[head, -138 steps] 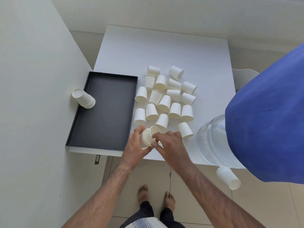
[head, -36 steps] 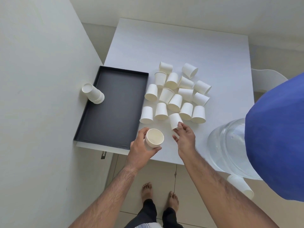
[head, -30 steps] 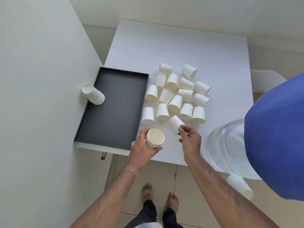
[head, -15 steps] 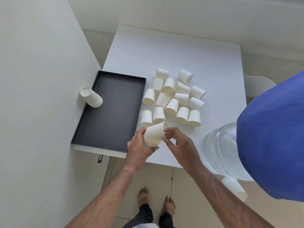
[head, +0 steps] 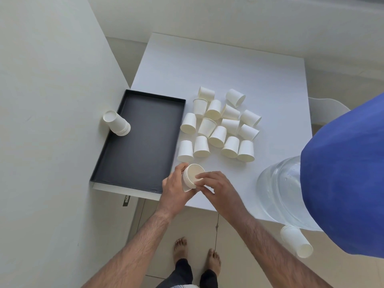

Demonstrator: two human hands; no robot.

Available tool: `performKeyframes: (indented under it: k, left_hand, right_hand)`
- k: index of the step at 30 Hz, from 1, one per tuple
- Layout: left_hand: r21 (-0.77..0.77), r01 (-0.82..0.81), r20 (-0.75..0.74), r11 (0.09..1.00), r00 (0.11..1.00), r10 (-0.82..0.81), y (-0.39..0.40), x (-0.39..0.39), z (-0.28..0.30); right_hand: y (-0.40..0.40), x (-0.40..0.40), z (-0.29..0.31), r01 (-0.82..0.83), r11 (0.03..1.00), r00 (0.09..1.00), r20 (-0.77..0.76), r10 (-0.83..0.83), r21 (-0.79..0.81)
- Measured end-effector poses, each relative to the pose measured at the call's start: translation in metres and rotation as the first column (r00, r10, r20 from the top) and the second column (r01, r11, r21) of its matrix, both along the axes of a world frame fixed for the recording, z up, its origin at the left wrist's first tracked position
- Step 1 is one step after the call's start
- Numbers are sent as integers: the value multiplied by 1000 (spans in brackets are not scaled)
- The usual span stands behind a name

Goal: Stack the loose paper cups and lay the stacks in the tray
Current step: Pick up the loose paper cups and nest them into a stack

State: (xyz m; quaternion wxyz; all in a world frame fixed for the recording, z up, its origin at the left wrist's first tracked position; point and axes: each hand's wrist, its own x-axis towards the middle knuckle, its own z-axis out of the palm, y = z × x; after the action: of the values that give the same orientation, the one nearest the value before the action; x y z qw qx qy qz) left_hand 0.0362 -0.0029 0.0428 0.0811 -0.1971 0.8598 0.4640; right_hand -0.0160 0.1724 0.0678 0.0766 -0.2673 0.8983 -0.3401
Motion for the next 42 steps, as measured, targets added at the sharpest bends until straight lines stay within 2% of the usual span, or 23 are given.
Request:
performKeyframes:
  k: [3, 6, 8, 10, 13, 17, 23, 27, 29, 32, 35, 42]
  left_hand:
    - [18, -14, 3, 1000, 1000, 14, -3, 0, 1]
    - [53, -55, 10, 997, 998, 55, -8, -1, 0]
    - [70, -91, 16, 993, 996, 90, -12, -1, 0]
    - [83, -117, 16, 990, 993, 116, -17, -1, 0]
    - [79, -121, 17, 990, 993, 120, -23, 3, -1]
    - [41, -128, 44, 991, 991, 126, -33, 9, 0]
    - [20, -143, 45, 990, 989, 142, -40, 13, 1]
    - [20, -160, 58, 987, 986, 159, -40, 14, 2]
    - [17, -155, 63, 988, 986, 154, -40, 14, 2]
    - [10, -147, 64, 989, 987, 146, -41, 13, 2]
    - [5, -152, 61, 988, 987, 151, -42, 14, 3]
    - [73, -191, 39, 979, 981, 188, -37, 11, 7]
  right_hand:
    - [-1, -4, -5, 8, 1000, 997, 82, -5, -28]
    - [-6, -12, -7, 161, 973, 957, 267, -114, -163]
    - [-12, -23, -11, 335, 920, 876, 427, -224, -205]
    - [-18, -36, -19, 474, 861, 751, 594, -287, -184]
    - [-31, -49, -31, 565, 814, 582, 765, -277, -135]
    - [-55, -59, -46, 605, 786, 475, 851, -226, -129]
    - [-86, -69, -62, 710, 701, 317, 918, -239, -63]
    - [-97, -78, -66, 864, 502, 109, 983, -149, -20]
    - [-101, -81, -67, 910, 415, 37, 997, -71, -4]
    - [-107, -82, -70, 933, 361, -6, 1000, -12, 10]
    - [-109, -79, -69, 948, 317, -4, 1000, -13, 8]
    - [-79, -60, -44, 949, 285, 144, 989, -20, -132]
